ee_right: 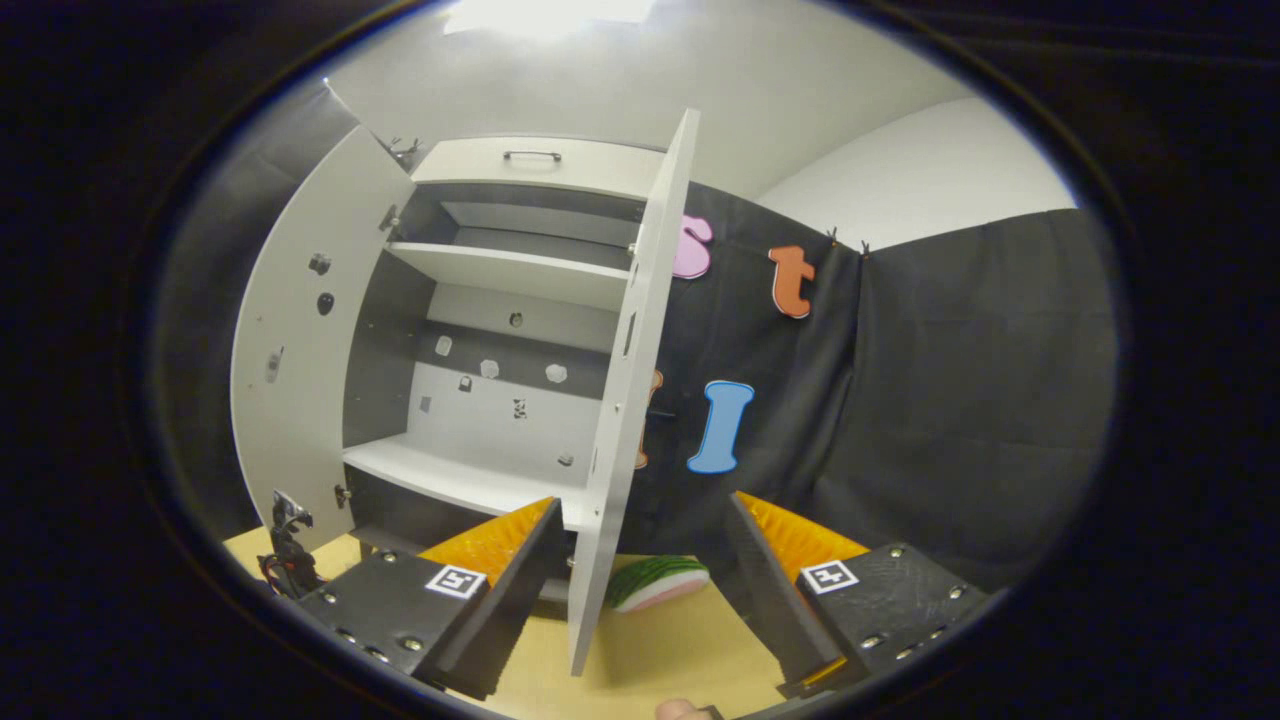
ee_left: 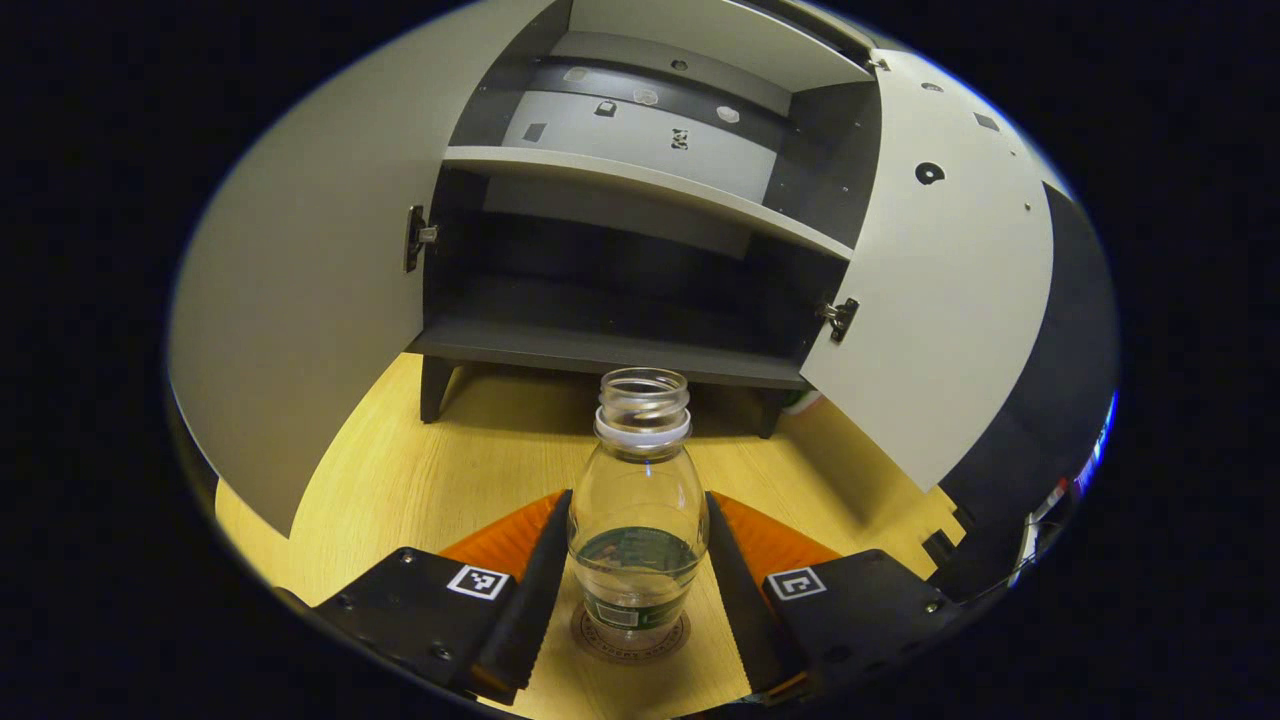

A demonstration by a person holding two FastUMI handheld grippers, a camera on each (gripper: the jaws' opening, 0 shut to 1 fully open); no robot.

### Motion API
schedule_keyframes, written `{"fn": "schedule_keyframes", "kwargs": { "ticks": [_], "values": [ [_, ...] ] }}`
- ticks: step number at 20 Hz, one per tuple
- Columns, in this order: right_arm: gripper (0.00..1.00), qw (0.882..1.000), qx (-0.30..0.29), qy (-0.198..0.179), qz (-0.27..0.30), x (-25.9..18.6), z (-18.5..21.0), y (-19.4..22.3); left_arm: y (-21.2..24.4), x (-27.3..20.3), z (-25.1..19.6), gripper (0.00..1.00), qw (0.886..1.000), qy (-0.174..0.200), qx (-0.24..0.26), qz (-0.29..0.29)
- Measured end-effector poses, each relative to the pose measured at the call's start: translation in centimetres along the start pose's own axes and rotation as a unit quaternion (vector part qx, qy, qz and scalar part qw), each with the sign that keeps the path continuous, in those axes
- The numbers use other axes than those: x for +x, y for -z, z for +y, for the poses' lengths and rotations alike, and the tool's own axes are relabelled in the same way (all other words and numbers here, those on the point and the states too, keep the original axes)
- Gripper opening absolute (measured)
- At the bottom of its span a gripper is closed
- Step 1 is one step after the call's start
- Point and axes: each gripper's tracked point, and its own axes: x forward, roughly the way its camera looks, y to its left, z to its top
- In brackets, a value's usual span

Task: Grasp the bottle in the cabinet with the left hand and place it on the coaster, then close the right door with the right hand and the left door with the left hand.

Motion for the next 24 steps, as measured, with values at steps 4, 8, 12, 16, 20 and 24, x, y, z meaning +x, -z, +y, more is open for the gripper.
{"fn": "schedule_keyframes", "kwargs": {
  "ticks": [4,8,12,16,20,24],
  "values": [
    [0.99,1.0,0.004,-0.002,0.007,-0.1,0.0,0.7,0.4,-0.5,-0.4,0.79,1.0,0.003,0.014,0.007],
    [0.99,1.0,0.009,0.001,0.012,-0.3,-0.2,1.3,1.0,-1.4,-0.9,0.79,1.0,0.004,0.029,0.011],
    [0.99,1.0,0.018,0.004,0.017,-0.4,-0.6,1.8,1.6,-2.2,-1.1,0.79,0.999,0.002,0.033,0.017],
    [0.99,0.999,0.026,0.006,0.02,-0.3,-0.8,2.1,2.1,-3.1,-1.2,0.79,0.999,-0.001,0.04,0.021],
    [0.99,0.999,0.031,0.005,0.023,-0.2,-1.0,2.5,2.1,-2.8,-1.3,0.8,0.998,-0.007,0.047,0.028],
    [0.99,0.999,0.028,0.009,0.023,-0.1,-1.4,2.3,2.0,-2.4,-1.6,0.83,0.998,-0.009,0.055,0.033]
  ]
}}
